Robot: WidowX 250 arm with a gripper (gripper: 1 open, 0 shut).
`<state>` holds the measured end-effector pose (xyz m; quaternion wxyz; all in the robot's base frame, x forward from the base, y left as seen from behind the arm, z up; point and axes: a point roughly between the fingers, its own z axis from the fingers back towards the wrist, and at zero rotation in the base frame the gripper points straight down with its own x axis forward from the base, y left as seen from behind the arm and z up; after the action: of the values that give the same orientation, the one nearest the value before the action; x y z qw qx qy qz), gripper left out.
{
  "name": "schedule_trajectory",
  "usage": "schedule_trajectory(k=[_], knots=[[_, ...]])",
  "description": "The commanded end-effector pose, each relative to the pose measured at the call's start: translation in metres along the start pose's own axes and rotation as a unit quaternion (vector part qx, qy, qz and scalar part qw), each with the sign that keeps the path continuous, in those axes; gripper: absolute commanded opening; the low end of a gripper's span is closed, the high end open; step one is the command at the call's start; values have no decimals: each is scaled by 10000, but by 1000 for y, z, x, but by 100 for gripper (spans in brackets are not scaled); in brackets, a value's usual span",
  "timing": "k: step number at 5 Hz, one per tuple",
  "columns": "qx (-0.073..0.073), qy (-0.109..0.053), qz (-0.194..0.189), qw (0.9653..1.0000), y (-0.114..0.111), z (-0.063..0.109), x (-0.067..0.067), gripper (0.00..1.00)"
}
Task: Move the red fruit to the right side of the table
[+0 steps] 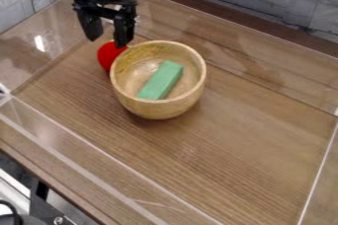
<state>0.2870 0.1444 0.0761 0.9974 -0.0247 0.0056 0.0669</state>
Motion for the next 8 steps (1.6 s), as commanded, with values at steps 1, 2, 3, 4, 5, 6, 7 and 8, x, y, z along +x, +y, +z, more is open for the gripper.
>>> schedule_trajectory(k=[1,2,3,4,5,6,7,8], knots=[[63,-369,113,9992,11,12,13,100],[42,-399,198,9990,16,7,19,100],[30,-419,272,9987,19,2,24,100],[15,-437,342,9985,23,-2,28,100],[0,-454,408,9981,27,-6,33,100],[-18,-470,461,9978,29,-10,37,100],[-30,-473,515,9975,32,-14,40,100],[-34,-469,559,9973,34,-18,43,100]])
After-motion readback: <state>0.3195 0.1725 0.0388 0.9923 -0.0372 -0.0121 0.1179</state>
